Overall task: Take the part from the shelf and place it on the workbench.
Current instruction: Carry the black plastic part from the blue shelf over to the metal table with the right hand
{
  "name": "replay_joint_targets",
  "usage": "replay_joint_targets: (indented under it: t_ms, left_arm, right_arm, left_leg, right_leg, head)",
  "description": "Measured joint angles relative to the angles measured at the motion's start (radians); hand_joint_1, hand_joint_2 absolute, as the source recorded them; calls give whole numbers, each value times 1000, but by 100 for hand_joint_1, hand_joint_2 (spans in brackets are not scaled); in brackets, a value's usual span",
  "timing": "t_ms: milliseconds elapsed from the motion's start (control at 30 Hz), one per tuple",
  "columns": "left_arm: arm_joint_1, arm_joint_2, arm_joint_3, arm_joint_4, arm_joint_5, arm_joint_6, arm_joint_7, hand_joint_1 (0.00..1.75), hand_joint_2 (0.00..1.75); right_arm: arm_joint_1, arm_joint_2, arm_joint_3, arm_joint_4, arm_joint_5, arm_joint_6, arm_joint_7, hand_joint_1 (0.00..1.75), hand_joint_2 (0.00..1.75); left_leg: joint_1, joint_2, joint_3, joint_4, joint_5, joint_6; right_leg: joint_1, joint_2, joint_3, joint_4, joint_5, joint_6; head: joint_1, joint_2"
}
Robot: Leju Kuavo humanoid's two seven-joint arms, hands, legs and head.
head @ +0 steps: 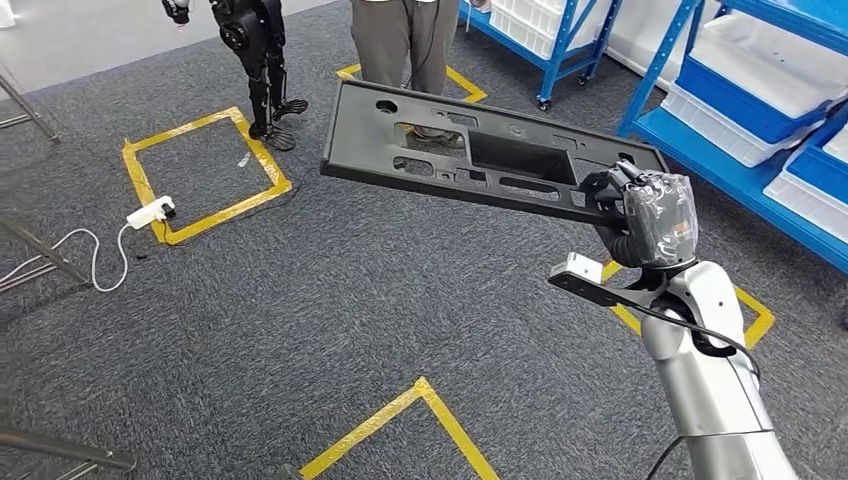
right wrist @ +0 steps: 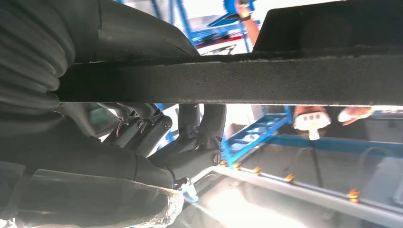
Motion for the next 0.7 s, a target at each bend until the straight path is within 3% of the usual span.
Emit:
replay_joint_targets:
  t_ms: [67, 133, 200, 233, 300, 367, 400, 467, 533, 567, 633, 667, 700]
  left_arm:
    - [-1, -1, 1, 0, -3, 2, 3, 0, 175]
    - [-1, 0, 1, 0, -5, 2, 7, 0, 175]
    - [-2, 1, 3, -1, -4, 2, 10, 0, 175]
    - [-3, 2, 4, -1, -3, 3, 11, 0, 175]
    - [-7, 2, 9, -2, 3, 6, 10, 0, 175]
    - [-7, 1, 17, -2, 11, 9, 7, 0, 175]
    - [-8, 1, 21, -2, 14, 11, 6, 0, 175]
    - [-8, 0, 27, -2, 18, 13, 5, 0, 175]
    - [-9, -1, 29, -2, 19, 13, 2, 0, 175]
    - [-8, -2, 31, -2, 21, 13, 0, 0, 175]
    - [-7, -3, 37, -2, 25, 12, -6, 0, 175]
    - [-7, -4, 40, -2, 27, 12, -8, 0, 175]
    - [-7, -4, 42, -2, 28, 11, -9, 0, 175]
  right_arm:
    - [-7, -2, 0, 2, 3, -5, 0, 173, 175]
    - [-8, -3, 0, 3, 9, -10, 1, 173, 175]
    - [-5, -6, -1, 2, 16, -13, 2, 173, 175]
    - [-2, -10, -2, 2, 18, -15, 3, 173, 175]
    - [6, -18, -4, 2, 19, -18, 4, 173, 175]
    - [13, -22, -4, 3, 19, -18, 4, 173, 175]
    - [14, -22, -4, 3, 19, -18, 4, 173, 175]
    - [12, -22, -4, 2, 19, -18, 4, 173, 175]
    - [10, -23, -4, 2, 19, -18, 4, 173, 175]
    - [8, -23, -4, 2, 19, -18, 4, 173, 175]
    - [5, -23, -4, 1, 21, -17, 7, 173, 175]
    - [5, -22, -4, -1, 24, -16, 11, 173, 175]
    - [5, -22, -4, -6, 27, -12, 16, 173, 175]
  left_leg:
    - [-7, 11, 23, -44, 7, 11]
    - [-15, -14, 23, -46, 7, 35]
    - [-17, -35, 28, -53, 10, 54]
    - [-17, -46, 31, -56, 11, 62]
    - [-21, -69, 32, -57, 10, 71]
    - [-27, -96, 33, -56, 9, 74]
    - [-31, -109, 34, -56, 9, 74]
    - [-33, -135, 37, -56, 9, 74]
    - [-36, -158, 37, -55, 10, 71]
    - [-37, -167, 35, -56, 10, 69]
    - [-39, -183, 32, -59, 14, 62]
    - [-40, -179, 29, -56, 12, 58]
    - [-42, -160, 21, -40, 0, 54]
  right_leg:
    - [10, -15, 2, 6, -10, 19]
    - [9, -29, 10, 0, -13, 34]
    - [0, -2, 2, 26, -34, 41]
    - [-4, 24, -19, 71, -56, 39]
    - [-4, 66, -91, 211, -110, 32]
    - [2, 78, -150, 297, -126, 32]
    - [4, 81, -151, 282, -108, 35]
    - [7, 100, -104, 155, -41, 38]
    - [14, 126, -55, 42, 8, 29]
    - [18, 133, -44, 19, 18, 23]
    - [21, 117, -39, 13, 22, 10]
    - [18, 108, -35, 9, 25, 4]
    - [13, 98, -31, 4, 27, -3]
  head:
    - [4, 0]
    - [9, 0]
    - [10, 0]
    - [11, 0]
    - [13, 0]
    - [14, 0]
    - [14, 0]
    - [14, 0]
    - [15, 0]
    - [14, 0]
    - [14, 0]
    - [13, 0]
    - [12, 0]
